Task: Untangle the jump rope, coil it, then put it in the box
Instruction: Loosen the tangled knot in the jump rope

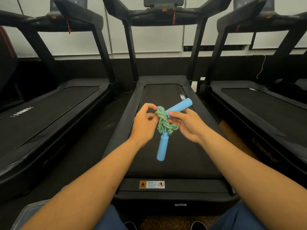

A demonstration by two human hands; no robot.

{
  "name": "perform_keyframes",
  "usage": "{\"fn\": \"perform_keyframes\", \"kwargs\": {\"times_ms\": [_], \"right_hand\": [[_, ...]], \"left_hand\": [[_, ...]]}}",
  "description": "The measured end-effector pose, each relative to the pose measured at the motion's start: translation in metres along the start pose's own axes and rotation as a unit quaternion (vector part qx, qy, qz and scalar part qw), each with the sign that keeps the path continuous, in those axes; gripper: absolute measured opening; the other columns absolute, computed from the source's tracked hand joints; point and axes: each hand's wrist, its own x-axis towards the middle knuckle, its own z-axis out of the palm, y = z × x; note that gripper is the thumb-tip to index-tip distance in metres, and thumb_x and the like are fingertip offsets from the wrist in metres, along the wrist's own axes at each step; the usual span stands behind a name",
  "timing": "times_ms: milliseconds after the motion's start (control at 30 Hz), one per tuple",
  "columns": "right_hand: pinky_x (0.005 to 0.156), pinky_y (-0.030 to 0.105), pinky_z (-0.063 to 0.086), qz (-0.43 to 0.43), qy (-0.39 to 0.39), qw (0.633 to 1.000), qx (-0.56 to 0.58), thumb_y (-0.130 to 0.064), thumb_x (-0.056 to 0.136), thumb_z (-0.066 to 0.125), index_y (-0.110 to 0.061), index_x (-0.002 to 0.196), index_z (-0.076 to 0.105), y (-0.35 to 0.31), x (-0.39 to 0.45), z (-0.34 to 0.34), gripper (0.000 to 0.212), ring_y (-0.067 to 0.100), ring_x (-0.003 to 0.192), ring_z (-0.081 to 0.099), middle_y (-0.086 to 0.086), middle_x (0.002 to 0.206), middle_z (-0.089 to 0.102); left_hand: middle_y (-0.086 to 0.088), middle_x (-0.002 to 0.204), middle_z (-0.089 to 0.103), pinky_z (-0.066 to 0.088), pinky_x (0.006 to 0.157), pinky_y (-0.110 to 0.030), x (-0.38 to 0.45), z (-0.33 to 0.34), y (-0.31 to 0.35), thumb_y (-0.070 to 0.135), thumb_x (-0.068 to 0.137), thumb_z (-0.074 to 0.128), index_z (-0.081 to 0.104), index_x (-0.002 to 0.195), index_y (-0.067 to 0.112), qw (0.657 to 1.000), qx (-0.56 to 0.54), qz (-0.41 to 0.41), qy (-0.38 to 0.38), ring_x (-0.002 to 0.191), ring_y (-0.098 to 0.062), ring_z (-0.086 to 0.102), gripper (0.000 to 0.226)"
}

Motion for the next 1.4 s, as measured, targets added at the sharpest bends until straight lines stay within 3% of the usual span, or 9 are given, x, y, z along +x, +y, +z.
{"fn": "perform_keyframes", "kwargs": {"times_ms": [67, 200, 367, 500, 700, 933, 1033, 1133, 1400], "right_hand": [[0.078, 0.030, 0.061, -0.005, 0.018, 1.000, -0.001, 0.004, 0.087, 0.073, -0.001, 0.142, 0.040, 0.000, 0.000, 0.000, 0.065, 0.022, 0.082, 0.074, 0.018, 0.106, 0.071], [0.079, 0.039, 0.063, -0.025, 0.025, 0.999, -0.004, 0.005, 0.087, 0.072, -0.040, 0.158, 0.004, -0.001, -0.004, 0.000, 0.108, 0.029, 0.090, 0.077, 0.025, 0.116, 0.069], [0.089, 0.043, 0.060, -0.049, 0.025, 0.997, -0.047, 0.000, 0.090, 0.072, -0.041, 0.153, 0.021, -0.003, -0.006, 0.002, 0.091, 0.031, 0.095, 0.076, 0.027, 0.115, 0.070], [0.084, 0.042, 0.060, -0.024, -0.007, 0.997, -0.073, -0.003, 0.092, 0.069, -0.044, 0.153, 0.020, -0.002, -0.005, 0.002, 0.088, 0.031, 0.093, 0.075, 0.027, 0.115, 0.069], [0.086, 0.042, 0.060, 0.006, -0.020, 0.994, -0.103, -0.001, 0.093, 0.066, -0.043, 0.160, 0.003, 0.001, -0.004, 0.003, 0.102, 0.028, 0.092, 0.073, 0.026, 0.120, 0.065], [0.088, 0.039, 0.060, -0.038, -0.015, 0.994, -0.100, -0.005, 0.091, 0.072, -0.044, 0.146, 0.018, 0.007, -0.006, 0.010, 0.086, 0.031, 0.095, 0.074, 0.029, 0.113, 0.071], [0.095, 0.042, 0.058, -0.033, -0.048, 0.993, -0.104, -0.002, 0.083, 0.080, -0.049, 0.142, 0.014, 0.007, -0.009, 0.011, 0.101, 0.032, 0.105, 0.074, 0.027, 0.117, 0.069], [0.094, 0.043, 0.058, -0.025, -0.037, 0.992, -0.114, 0.003, 0.077, 0.083, -0.042, 0.152, 0.009, 0.009, -0.011, 0.012, 0.115, 0.031, 0.102, 0.075, 0.024, 0.111, 0.071], [0.084, 0.041, 0.060, 0.027, -0.033, 0.999, -0.031, 0.010, 0.082, 0.075, -0.018, 0.147, 0.029, 0.000, -0.006, 0.006, 0.085, 0.032, 0.096, 0.076, 0.026, 0.121, 0.069]], "left_hand": [[-0.014, 0.088, 0.074, 0.059, 0.069, -0.043, -0.001, -0.002, 0.002, -0.004, 0.093, 0.059, 0.062, 0.107, 0.021, 0.999, 0.012, 0.031, -0.023, 0.072, -0.031, 0.071, 0.029], [-0.001, 0.093, 0.071, 0.062, 0.069, -0.039, -0.005, 0.001, 0.007, -0.005, 0.092, 0.061, 0.064, 0.111, 0.019, 0.990, 0.083, 0.109, -0.043, 0.071, -0.016, 0.074, 0.031], [0.001, 0.104, 0.060, 0.060, 0.074, -0.030, -0.001, 0.001, 0.003, 0.004, 0.088, 0.071, 0.070, 0.108, 0.020, 0.974, 0.146, 0.171, -0.033, 0.074, -0.010, 0.072, 0.025], [0.002, 0.102, 0.062, 0.059, 0.076, -0.033, 0.001, -0.002, -0.002, 0.002, 0.084, 0.073, 0.068, 0.099, 0.015, 0.967, 0.180, 0.177, -0.046, 0.078, -0.013, 0.070, 0.020], [0.002, 0.099, 0.068, 0.059, 0.073, -0.035, 0.004, -0.004, -0.003, 0.008, 0.086, 0.071, 0.073, 0.101, 0.021, 0.980, 0.159, 0.120, -0.015, 0.075, -0.018, 0.069, 0.020], [0.000, 0.085, 0.066, 0.055, 0.066, -0.034, 0.008, -0.007, -0.002, 0.011, 0.080, 0.076, 0.073, 0.082, 0.018, 0.980, 0.184, 0.073, 0.023, 0.067, -0.016, 0.065, 0.009], [-0.002, 0.082, 0.066, 0.058, 0.068, -0.041, 0.010, -0.010, -0.005, 0.016, 0.078, 0.078, 0.071, 0.078, 0.020, 0.981, 0.184, 0.059, 0.033, 0.069, -0.021, 0.069, 0.008], [-0.003, 0.084, 0.068, 0.057, 0.066, -0.027, 0.010, -0.011, -0.004, 0.018, 0.077, 0.082, 0.075, 0.083, 0.020, 0.982, 0.180, 0.056, 0.032, 0.068, -0.019, 0.068, 0.010], [-0.014, 0.086, 0.078, 0.060, 0.080, -0.029, 0.006, -0.016, 0.006, 0.007, 0.089, 0.074, 0.074, 0.113, 0.010, 0.997, 0.022, 0.018, -0.078, 0.078, -0.017, 0.076, 0.024]]}}
